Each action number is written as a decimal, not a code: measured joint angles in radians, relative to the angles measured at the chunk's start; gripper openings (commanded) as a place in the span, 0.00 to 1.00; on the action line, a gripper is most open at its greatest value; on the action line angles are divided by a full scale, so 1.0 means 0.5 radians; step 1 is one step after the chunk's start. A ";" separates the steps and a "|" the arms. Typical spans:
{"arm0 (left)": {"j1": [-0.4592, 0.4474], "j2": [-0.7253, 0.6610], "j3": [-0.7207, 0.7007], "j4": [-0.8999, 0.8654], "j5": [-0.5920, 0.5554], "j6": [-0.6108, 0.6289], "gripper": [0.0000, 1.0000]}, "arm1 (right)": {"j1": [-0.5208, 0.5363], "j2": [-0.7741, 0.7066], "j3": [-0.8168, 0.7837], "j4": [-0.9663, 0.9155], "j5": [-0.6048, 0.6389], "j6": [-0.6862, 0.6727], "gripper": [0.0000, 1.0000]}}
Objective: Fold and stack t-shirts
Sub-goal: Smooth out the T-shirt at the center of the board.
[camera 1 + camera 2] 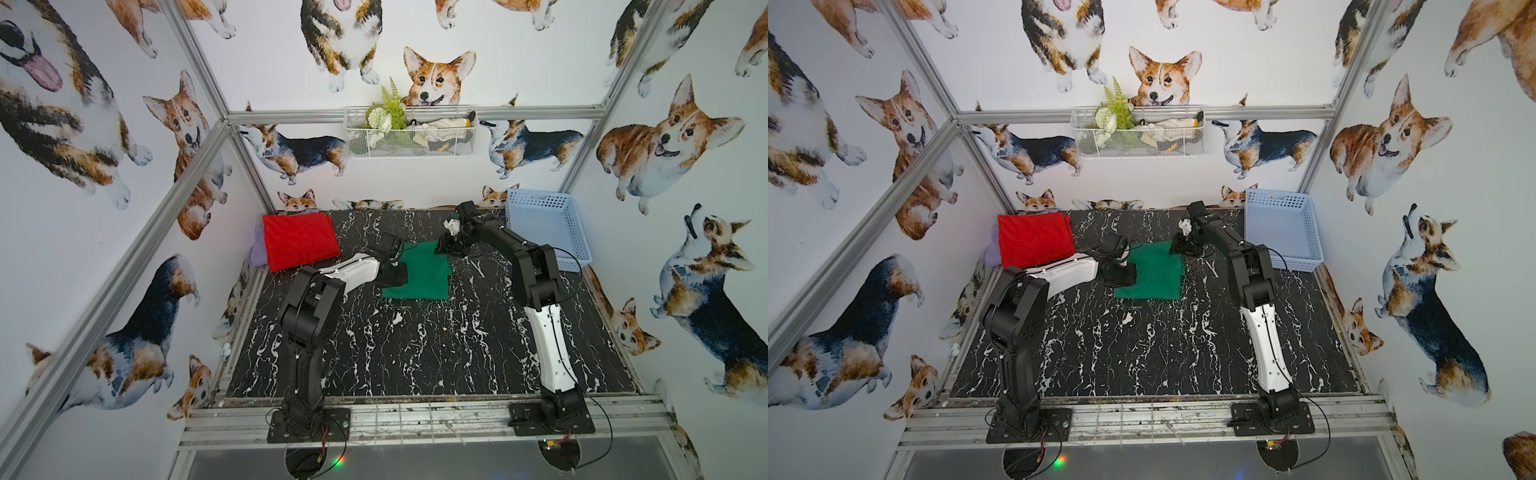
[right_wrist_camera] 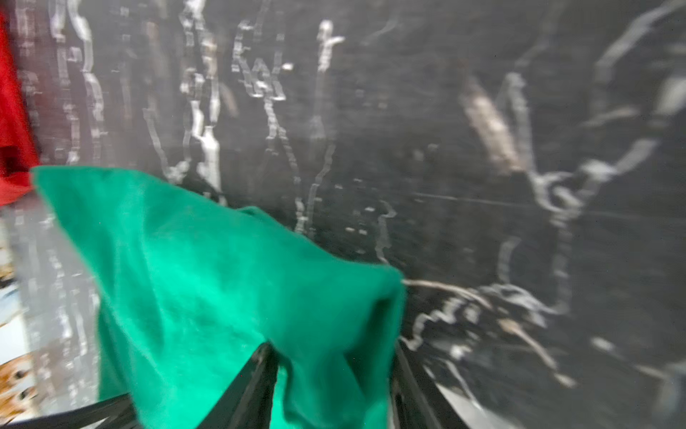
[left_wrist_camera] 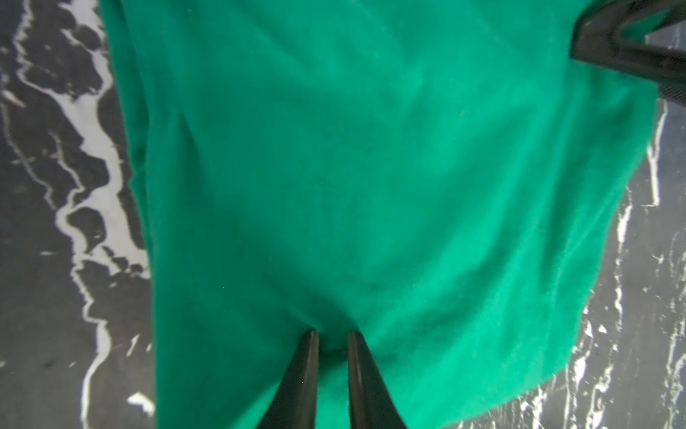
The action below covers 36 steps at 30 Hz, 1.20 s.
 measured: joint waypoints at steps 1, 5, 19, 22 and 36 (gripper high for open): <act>-0.002 0.014 0.000 0.007 -0.001 -0.014 0.21 | 0.000 0.002 -0.006 0.014 -0.018 0.000 0.53; -0.014 0.027 -0.001 0.020 -0.008 -0.014 0.20 | -0.002 -0.047 -0.092 0.093 -0.028 -0.002 0.53; -0.028 -0.145 -0.143 0.130 0.009 -0.019 0.20 | 0.004 -0.480 -0.094 -0.184 0.128 -0.048 0.55; -0.028 -0.163 -0.145 0.129 0.007 -0.019 0.20 | 0.007 -0.494 -0.093 -0.204 0.126 -0.049 0.54; -0.029 -0.170 -0.121 0.098 -0.036 -0.010 0.20 | 0.060 -0.431 -0.101 -0.240 -0.081 -0.065 0.54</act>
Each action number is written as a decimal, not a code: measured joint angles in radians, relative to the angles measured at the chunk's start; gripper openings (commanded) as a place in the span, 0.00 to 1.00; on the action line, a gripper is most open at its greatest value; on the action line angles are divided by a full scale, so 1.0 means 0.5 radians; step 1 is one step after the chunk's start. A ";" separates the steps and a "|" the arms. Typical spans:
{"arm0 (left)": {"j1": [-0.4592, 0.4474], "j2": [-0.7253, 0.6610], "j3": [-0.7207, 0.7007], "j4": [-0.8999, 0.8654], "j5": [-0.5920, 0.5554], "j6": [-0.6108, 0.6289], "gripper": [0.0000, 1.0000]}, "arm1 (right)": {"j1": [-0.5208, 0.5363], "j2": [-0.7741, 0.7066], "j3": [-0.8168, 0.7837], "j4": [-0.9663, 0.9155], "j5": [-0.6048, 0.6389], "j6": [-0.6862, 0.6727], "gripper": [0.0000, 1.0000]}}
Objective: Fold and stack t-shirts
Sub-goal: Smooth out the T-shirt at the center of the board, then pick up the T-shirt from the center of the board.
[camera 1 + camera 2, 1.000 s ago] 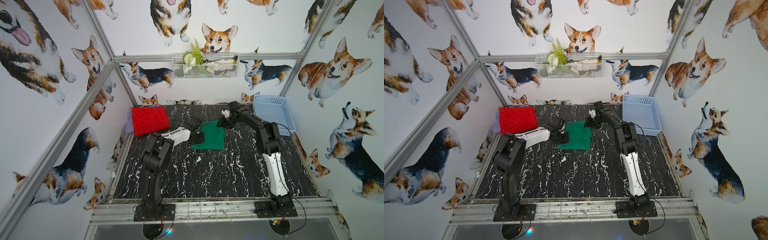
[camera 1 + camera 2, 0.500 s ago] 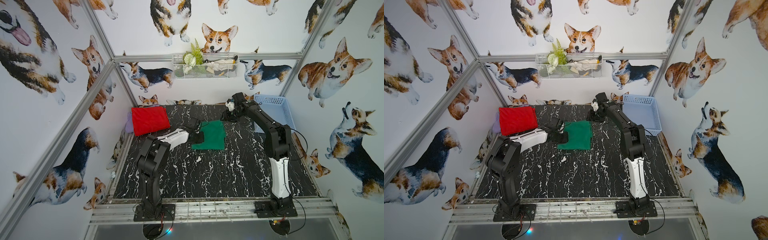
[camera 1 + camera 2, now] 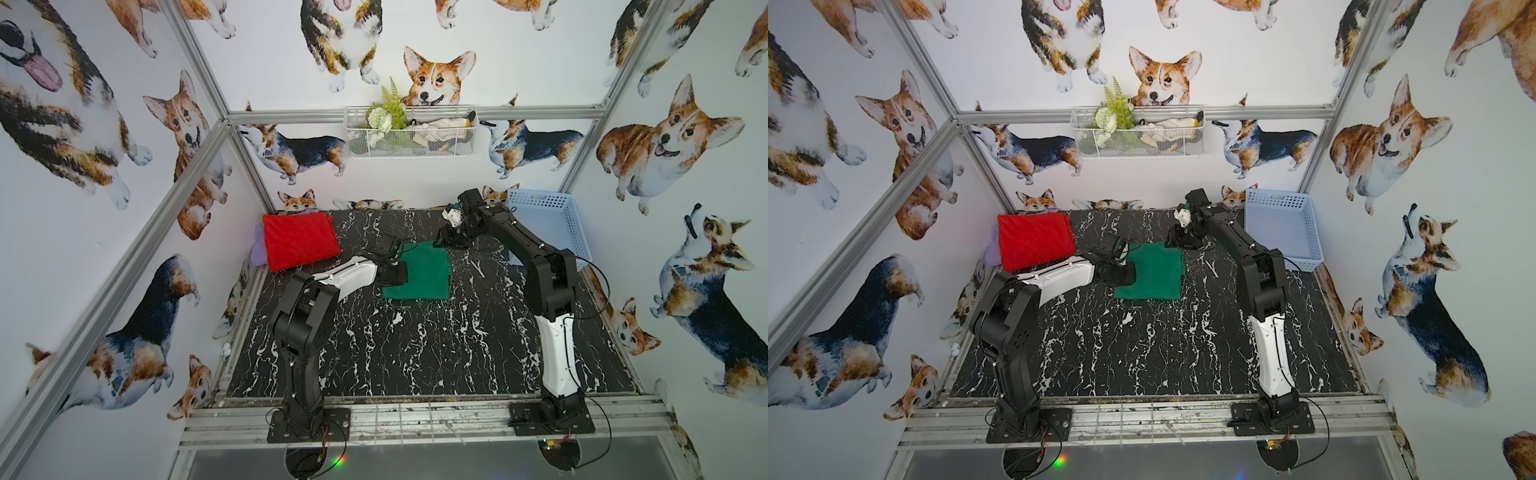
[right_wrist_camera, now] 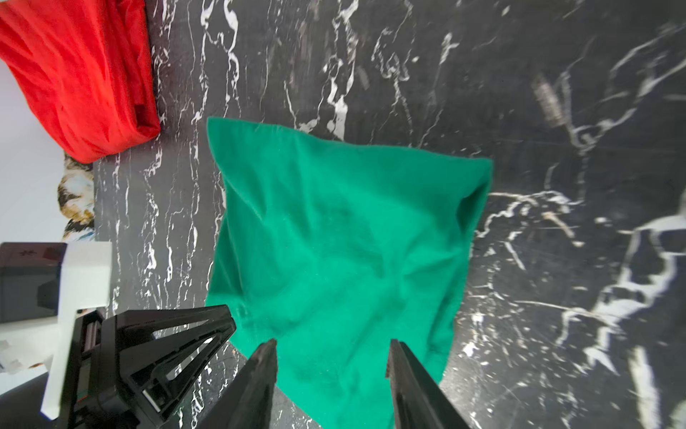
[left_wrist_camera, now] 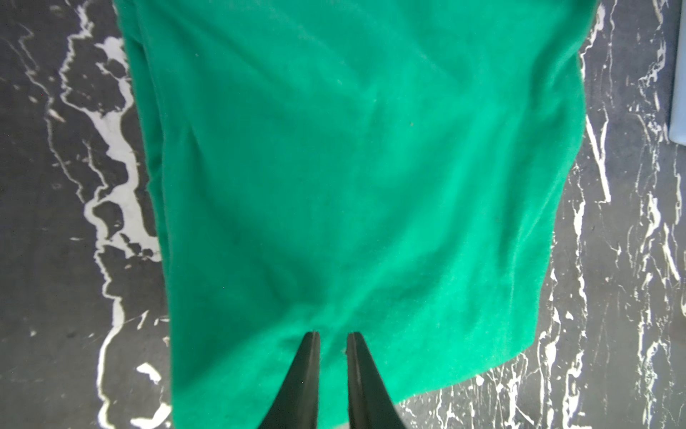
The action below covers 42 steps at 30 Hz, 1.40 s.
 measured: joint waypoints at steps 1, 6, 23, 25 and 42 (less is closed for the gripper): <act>0.000 0.003 0.000 -0.002 -0.002 0.000 0.20 | 0.000 0.014 -0.013 0.004 -0.009 0.000 0.54; 0.000 0.014 0.003 -0.008 -0.010 0.000 0.20 | 0.012 0.087 -0.095 0.051 -0.036 0.004 0.54; 0.207 -0.250 -0.035 -0.127 -0.118 0.069 0.26 | 0.012 -0.050 -0.230 0.107 0.024 0.003 0.53; 0.294 -0.283 -0.078 -0.122 -0.092 0.066 0.27 | 0.011 -0.184 -0.331 0.129 0.032 0.005 0.53; 0.568 -0.027 -0.298 0.287 0.549 -0.096 0.38 | 0.039 -1.394 -1.535 0.345 -0.028 0.121 0.70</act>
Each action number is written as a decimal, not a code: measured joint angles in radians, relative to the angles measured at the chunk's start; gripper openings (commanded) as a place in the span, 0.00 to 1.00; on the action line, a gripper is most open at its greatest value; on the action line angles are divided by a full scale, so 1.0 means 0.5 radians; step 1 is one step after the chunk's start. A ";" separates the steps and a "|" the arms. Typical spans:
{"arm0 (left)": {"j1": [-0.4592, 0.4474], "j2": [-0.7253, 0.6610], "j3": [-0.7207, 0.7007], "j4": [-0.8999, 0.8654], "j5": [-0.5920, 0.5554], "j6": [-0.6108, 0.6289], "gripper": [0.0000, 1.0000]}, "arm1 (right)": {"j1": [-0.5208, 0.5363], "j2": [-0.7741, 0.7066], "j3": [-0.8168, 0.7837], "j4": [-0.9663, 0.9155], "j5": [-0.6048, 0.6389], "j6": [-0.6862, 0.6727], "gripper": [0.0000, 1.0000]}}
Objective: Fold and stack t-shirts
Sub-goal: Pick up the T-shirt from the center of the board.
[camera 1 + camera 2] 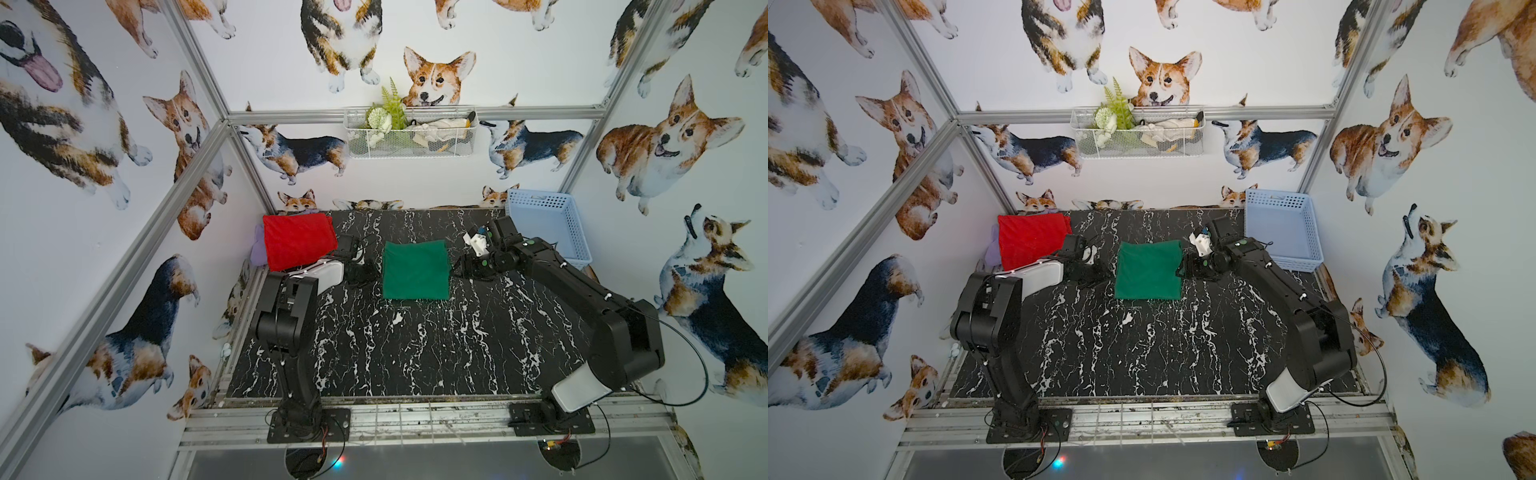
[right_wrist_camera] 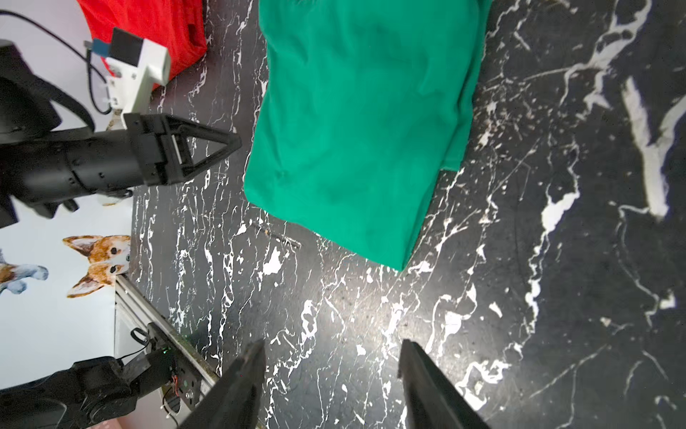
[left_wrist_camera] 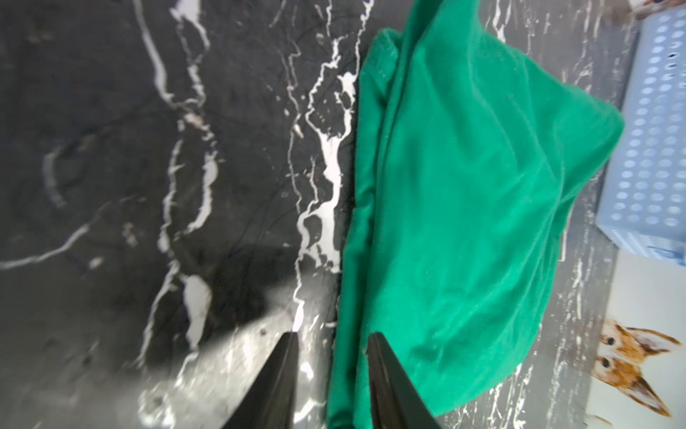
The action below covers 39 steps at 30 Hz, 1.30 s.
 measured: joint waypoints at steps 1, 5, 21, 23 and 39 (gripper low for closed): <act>0.005 0.023 0.000 0.022 0.028 -0.010 0.38 | 0.001 -0.060 -0.059 0.008 -0.008 0.003 0.71; 0.018 0.106 0.008 0.109 0.133 -0.021 0.39 | 0.013 -0.275 -0.256 0.011 -0.016 0.052 0.80; 0.038 0.351 0.105 0.442 0.552 -0.071 0.42 | 0.013 -0.635 -0.446 -0.032 0.047 0.098 1.00; 0.038 0.394 0.129 0.497 0.609 -0.086 0.42 | 0.013 -0.639 -0.442 -0.046 0.052 0.099 1.00; 0.014 0.755 0.361 0.701 0.966 -0.229 0.00 | 0.013 -0.655 -0.455 -0.066 0.089 0.152 1.00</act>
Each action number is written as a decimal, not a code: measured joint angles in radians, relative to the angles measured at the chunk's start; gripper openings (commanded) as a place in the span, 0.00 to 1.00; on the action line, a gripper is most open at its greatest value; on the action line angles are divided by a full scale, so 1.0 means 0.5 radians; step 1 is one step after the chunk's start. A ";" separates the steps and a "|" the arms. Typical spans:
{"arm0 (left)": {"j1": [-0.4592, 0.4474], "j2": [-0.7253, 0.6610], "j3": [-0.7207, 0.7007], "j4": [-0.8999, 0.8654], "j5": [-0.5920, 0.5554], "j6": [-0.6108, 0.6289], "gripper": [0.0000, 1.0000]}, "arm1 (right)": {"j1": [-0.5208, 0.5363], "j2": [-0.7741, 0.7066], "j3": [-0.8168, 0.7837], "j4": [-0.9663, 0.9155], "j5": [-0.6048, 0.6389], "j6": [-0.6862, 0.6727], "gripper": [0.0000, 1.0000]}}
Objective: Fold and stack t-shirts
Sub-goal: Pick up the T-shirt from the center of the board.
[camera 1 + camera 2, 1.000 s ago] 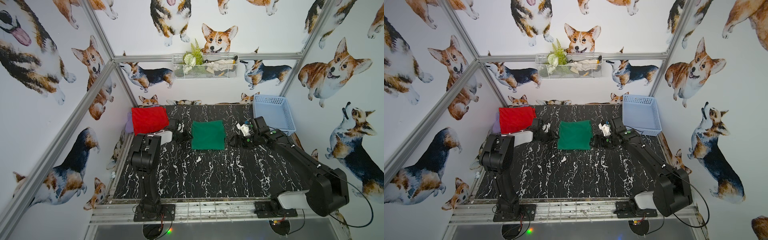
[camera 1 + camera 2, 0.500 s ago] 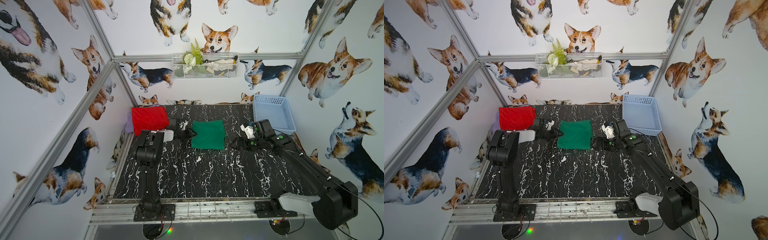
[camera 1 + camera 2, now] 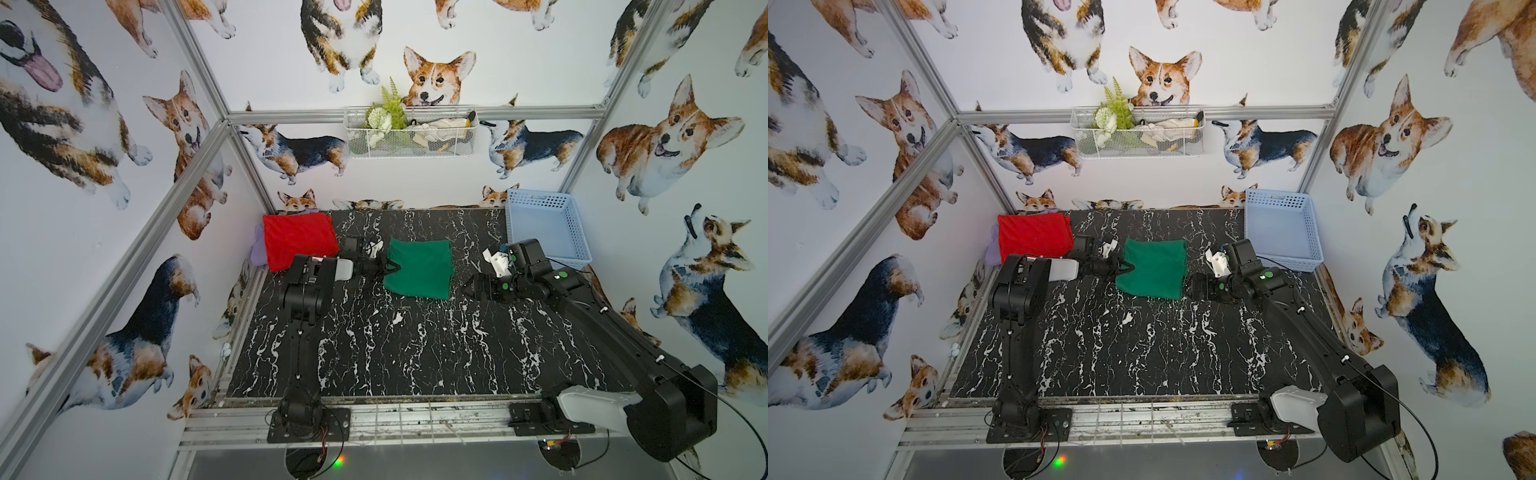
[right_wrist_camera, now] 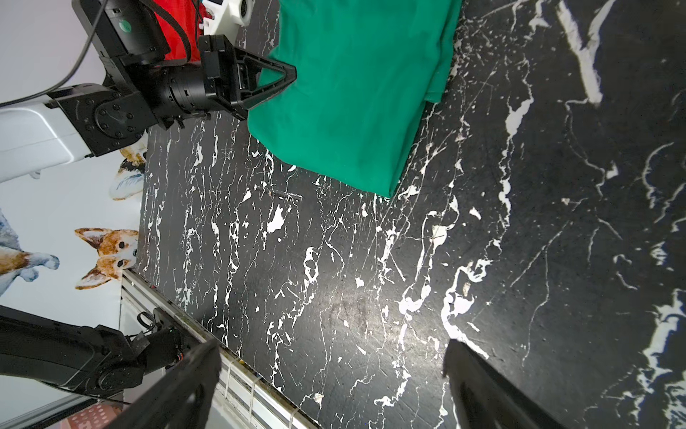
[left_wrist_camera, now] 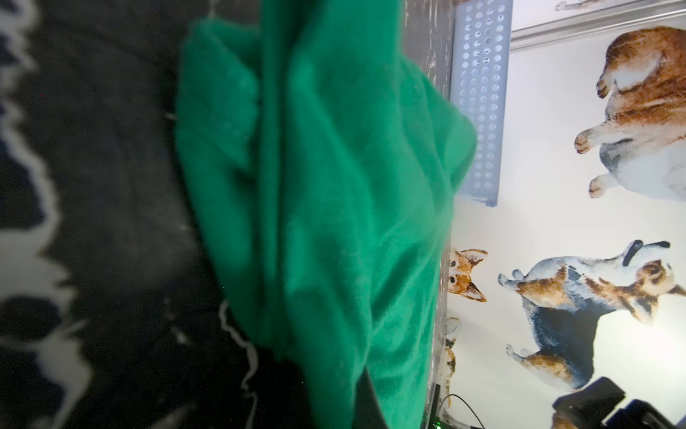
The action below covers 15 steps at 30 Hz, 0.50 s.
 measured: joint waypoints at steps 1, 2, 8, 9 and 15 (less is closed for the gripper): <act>0.000 0.011 0.022 -0.014 0.006 -0.001 0.00 | 0.000 0.000 -0.009 0.000 0.000 0.001 1.00; 0.000 0.022 0.048 -0.034 0.011 -0.001 0.00 | 0.000 -0.002 -0.027 0.001 -0.002 0.008 1.00; -0.023 0.022 0.319 -0.431 -0.164 0.143 0.00 | 0.000 -0.108 -0.140 0.005 -0.003 0.050 1.00; -0.024 0.021 0.393 -0.542 -0.249 0.182 0.00 | 0.000 -0.133 -0.159 0.005 -0.003 0.053 1.00; 0.043 0.021 0.877 -1.107 -0.771 0.346 0.00 | 0.000 -0.319 -0.263 -0.005 -0.002 0.060 1.00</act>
